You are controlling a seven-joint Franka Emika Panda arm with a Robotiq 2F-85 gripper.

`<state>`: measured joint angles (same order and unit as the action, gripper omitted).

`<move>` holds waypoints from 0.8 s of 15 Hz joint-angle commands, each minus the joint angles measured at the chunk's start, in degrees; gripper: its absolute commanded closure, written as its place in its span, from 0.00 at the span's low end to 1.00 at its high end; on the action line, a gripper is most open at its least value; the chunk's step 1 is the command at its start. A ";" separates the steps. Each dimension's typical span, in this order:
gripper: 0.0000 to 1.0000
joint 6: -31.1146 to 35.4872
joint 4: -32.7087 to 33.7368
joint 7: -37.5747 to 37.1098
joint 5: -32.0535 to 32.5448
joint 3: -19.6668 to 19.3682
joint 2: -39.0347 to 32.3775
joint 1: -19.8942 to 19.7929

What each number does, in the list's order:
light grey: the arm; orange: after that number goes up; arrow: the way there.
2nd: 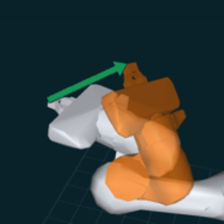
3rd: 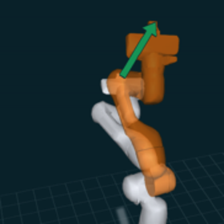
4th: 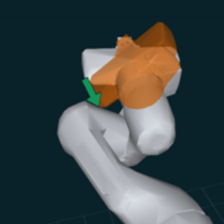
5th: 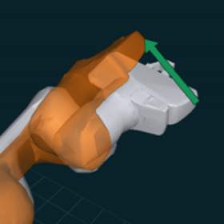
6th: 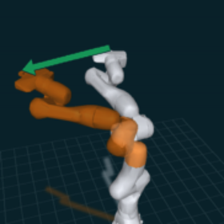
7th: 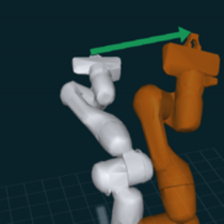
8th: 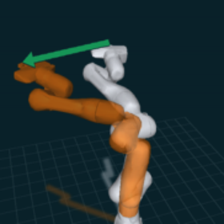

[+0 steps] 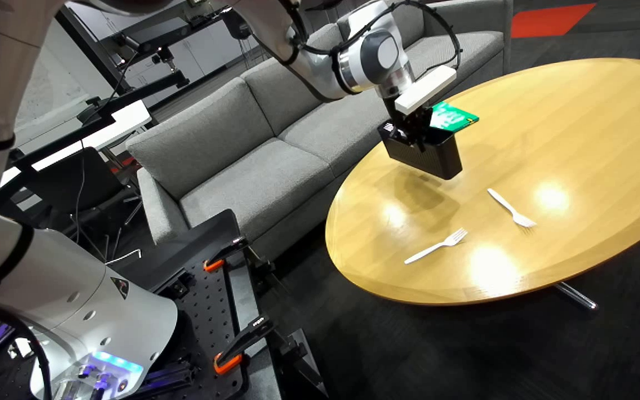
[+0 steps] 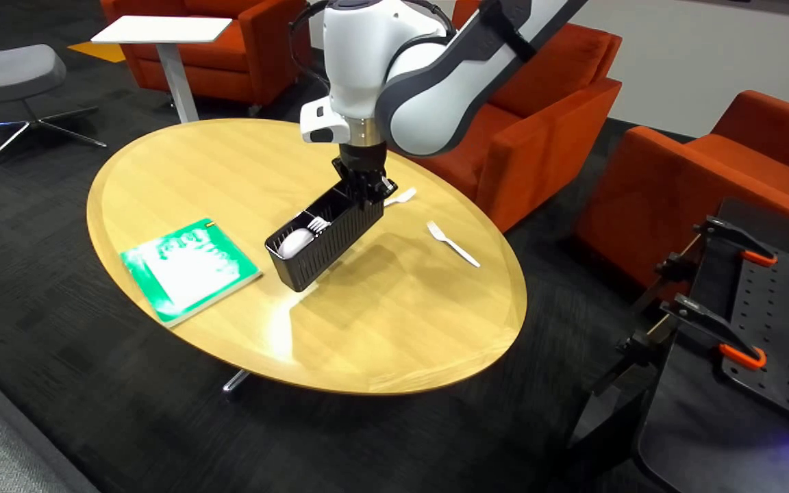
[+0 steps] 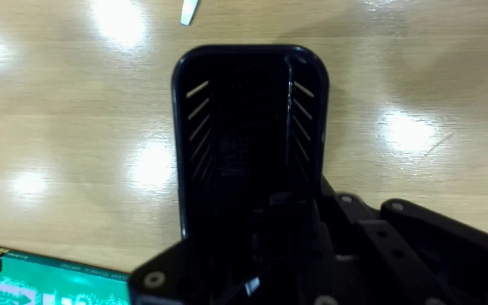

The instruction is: Move the black object back

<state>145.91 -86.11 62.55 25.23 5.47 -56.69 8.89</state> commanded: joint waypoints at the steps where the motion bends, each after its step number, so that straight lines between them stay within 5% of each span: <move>1: 0.99 -4.09 6.07 4.64 -0.44 0.79 -2.17 -0.37; 12: 0.99 -6.08 14.56 15.90 -3.48 2.30 -10.18 -1.20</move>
<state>141.03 -74.94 75.15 23.50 6.35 -64.85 8.60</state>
